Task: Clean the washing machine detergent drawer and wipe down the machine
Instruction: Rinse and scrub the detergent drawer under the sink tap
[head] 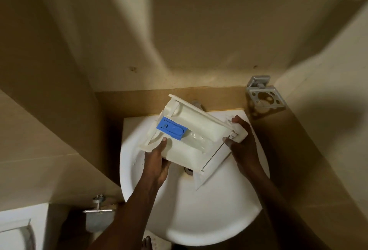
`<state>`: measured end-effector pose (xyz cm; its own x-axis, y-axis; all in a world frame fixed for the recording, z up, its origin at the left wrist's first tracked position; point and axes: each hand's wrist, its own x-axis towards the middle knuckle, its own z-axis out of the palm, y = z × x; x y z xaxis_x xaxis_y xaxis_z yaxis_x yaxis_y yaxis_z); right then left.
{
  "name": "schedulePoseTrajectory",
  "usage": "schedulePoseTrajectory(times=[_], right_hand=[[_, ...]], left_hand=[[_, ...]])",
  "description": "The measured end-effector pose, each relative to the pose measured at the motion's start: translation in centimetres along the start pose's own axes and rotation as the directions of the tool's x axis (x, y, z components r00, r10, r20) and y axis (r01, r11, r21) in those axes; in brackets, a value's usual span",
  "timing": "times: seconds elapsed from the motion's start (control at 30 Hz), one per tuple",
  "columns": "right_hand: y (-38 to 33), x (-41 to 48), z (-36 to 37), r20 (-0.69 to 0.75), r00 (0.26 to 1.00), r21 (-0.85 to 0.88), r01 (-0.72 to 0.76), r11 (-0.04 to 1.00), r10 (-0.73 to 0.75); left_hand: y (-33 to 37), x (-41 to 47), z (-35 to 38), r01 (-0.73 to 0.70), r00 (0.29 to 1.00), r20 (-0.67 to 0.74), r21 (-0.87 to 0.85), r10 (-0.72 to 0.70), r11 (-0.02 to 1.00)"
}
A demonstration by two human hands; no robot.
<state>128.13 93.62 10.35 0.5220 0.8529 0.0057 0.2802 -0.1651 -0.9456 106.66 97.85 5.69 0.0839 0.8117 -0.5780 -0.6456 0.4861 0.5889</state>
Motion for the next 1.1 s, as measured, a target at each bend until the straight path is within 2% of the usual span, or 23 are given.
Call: schedulePoseTrajectory(times=[0.07, 0.2, 0.23, 0.27, 0.3, 0.37, 0.4, 0.47, 0.53, 0.6, 0.67, 0.7, 0.73, 0.77, 0.8, 0.87, 0.9, 0.93, 1.0, 1.03, 1.1], right_hand=[[0.2, -0.5, 0.2, -0.075, 0.997, -0.086, -0.014, 0.996, 0.008], [0.9, -2.4, 0.9, -0.247, 0.968, -0.148, 0.016, 0.989, -0.052], [1.7, -2.9, 1.5, -0.296, 0.955, -0.098, -0.036, 0.995, 0.005], [2.4, -3.7, 2.2, -0.316, 0.941, 0.038, -0.115, 0.993, 0.121], [2.9, -4.7, 3.0, -0.269, 0.925, 0.250, -0.202, 0.947, 0.268], [3.4, -6.4, 5.1, 0.027, 0.880, 0.601, -0.393, 0.696, 0.474], [3.4, -6.8, 5.9, 0.142, 0.858, 0.664, -0.453, 0.595, 0.494], [3.7, -6.9, 7.6, 0.216, 0.813, 0.732, -0.501, 0.462, 0.540], [3.6, -7.1, 8.8, 0.194, 0.796, 0.716, -0.515, 0.471, 0.574], [3.6, -7.0, 9.1, 0.224, 0.771, 0.735, -0.535, 0.415, 0.597], [4.2, -7.0, 8.7, 0.211, 0.796, 0.728, -0.516, 0.452, 0.567], [4.8, -6.7, 7.9, 0.209, 0.806, 0.771, -0.484, 0.414, 0.554], [5.0, -6.0, 7.3, 0.313, 0.817, 0.834, -0.480, 0.271, 0.484], [5.8, -5.1, 6.3, 0.304, 0.857, 0.856, -0.438, 0.276, 0.417], [6.5, -4.4, 5.3, 0.240, 0.896, 0.856, -0.377, 0.354, 0.374], [5.7, -3.4, 3.9, 0.190, 0.849, 0.856, -0.389, 0.341, 0.494], [5.1, -3.7, 3.7, 0.098, 0.851, 0.749, -0.404, 0.525, 0.515], [4.6, -3.9, 3.8, 0.098, 0.847, 0.764, -0.401, 0.506, 0.522], [4.1, -4.7, 4.8, 0.084, 0.770, 0.814, -0.419, 0.402, 0.632], [4.5, -5.3, 5.2, 0.076, 0.741, 0.829, -0.419, 0.371, 0.667], [4.4, -6.0, 5.4, 0.005, 0.734, 0.844, -0.367, 0.391, 0.679]], left_hand=[[0.1, -0.1, -0.4, -0.051, 0.998, -0.044, 0.054, 0.054, 0.997], [1.1, -0.4, 0.4, -0.191, 0.977, -0.067, 0.123, 0.200, 0.974], [1.2, -0.5, 0.7, -0.227, 0.969, -0.072, 0.130, 0.238, 0.965], [1.2, -0.8, 1.1, -0.262, 0.959, -0.078, 0.137, 0.274, 0.955], [1.1, -1.1, 1.5, -0.295, 0.948, -0.080, 0.146, 0.309, 0.944], [0.7, -1.7, 2.2, -0.369, 0.922, -0.050, 0.186, 0.383, 0.911], [0.5, -2.0, 2.5, -0.405, 0.908, -0.017, 0.221, 0.419, 0.887], [0.3, -2.3, 2.8, -0.469, 0.874, 0.026, 0.300, 0.485, 0.830], [0.2, -2.5, 2.9, -0.530, 0.833, 0.073, 0.390, 0.549, 0.753], [0.0, -3.1, 3.0, -0.600, 0.779, 0.130, 0.439, 0.614, 0.669], [-0.2, -3.5, 3.0, -0.643, 0.738, 0.171, 0.473, 0.653, 0.603], [-0.3, -3.5, 2.8, -0.653, 0.726, 0.186, 0.486, 0.662, 0.581], [-0.3, -3.4, 2.6, -0.660, 0.718, 0.198, 0.496, 0.667, 0.564], [-0.3, -3.2, 2.3, -0.661, 0.717, 0.203, 0.504, 0.667, 0.556], [-0.3, -3.1, 2.0, -0.657, 0.720, 0.204, 0.510, 0.664, 0.555], [-0.4, -3.3, 2.0, -0.650, 0.725, 0.202, 0.515, 0.658, 0.559], [-0.4, -3.4, 2.1, -0.649, 0.729, 0.204, 0.508, 0.653, 0.567], [-0.4, -3.4, 2.1, -0.646, 0.738, 0.204, 0.491, 0.644, 0.584], [0.1, -2.8, 2.3, -0.609, 0.782, 0.185, 0.428, 0.595, 0.668], [0.4, -2.3, 2.2, -0.556, 0.826, 0.162, 0.383, 0.540, 0.737], [1.1, -1.8, 1.7, -0.373, 0.928, 0.114, 0.241, 0.356, 0.896]])
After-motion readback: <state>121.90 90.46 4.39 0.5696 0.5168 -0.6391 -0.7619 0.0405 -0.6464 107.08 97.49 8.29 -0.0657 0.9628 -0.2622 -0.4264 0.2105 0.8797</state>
